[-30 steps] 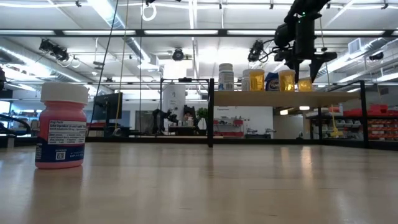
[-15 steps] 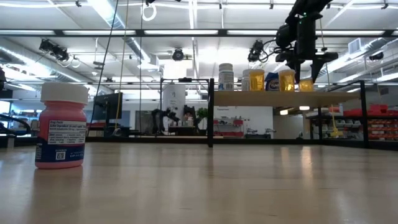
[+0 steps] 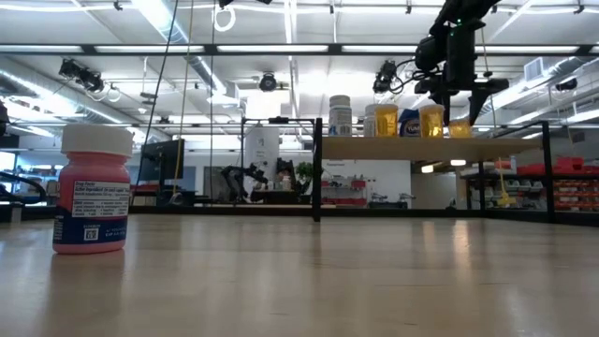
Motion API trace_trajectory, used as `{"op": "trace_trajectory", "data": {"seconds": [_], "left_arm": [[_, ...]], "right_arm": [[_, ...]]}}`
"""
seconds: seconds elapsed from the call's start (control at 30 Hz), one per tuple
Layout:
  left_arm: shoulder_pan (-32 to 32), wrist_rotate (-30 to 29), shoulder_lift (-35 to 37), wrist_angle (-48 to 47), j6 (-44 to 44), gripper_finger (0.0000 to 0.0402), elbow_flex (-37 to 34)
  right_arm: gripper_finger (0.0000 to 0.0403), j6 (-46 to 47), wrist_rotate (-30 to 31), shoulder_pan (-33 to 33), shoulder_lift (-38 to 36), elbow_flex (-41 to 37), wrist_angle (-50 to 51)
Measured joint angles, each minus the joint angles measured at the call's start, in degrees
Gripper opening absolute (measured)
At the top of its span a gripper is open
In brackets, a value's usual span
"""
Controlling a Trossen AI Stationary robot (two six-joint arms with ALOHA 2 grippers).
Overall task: Pick and place medicine bottles onto shelf by color
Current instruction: Put the orange medicine bottle on the shelf, then put the pink medicine bottle on the shelf
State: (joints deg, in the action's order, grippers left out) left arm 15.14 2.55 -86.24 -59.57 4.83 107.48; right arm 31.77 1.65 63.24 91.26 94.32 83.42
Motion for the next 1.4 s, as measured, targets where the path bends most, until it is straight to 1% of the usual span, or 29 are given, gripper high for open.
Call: {"op": "trace_trajectory", "data": {"seconds": [0.23,0.77,1.13,1.23,1.4], "left_arm": [[0.0,0.0,0.0,-0.9,0.0,0.0179,0.0],[0.0,0.0,0.0,-1.9,-0.1,0.0177,0.0],[0.0,0.0,0.0,-2.1,-0.1,0.018,0.0],[0.0,0.0,0.0,-2.1,-0.1,0.0181,0.0],[0.0,0.0,0.0,-2.1,-0.1,0.0181,0.0]], "right_arm": [[0.0266,0.1,0.4,0.0,0.0,0.0,0.0],[0.0267,-1.5,-0.1,-0.2,-0.5,0.4,1.1],[0.0267,-0.8,-0.5,-0.3,-0.6,6.7,4.7],[0.0267,0.5,0.2,-1.2,-0.6,9.7,6.7],[0.0267,3.8,1.1,-4.2,-2.4,13.6,6.5]]}}
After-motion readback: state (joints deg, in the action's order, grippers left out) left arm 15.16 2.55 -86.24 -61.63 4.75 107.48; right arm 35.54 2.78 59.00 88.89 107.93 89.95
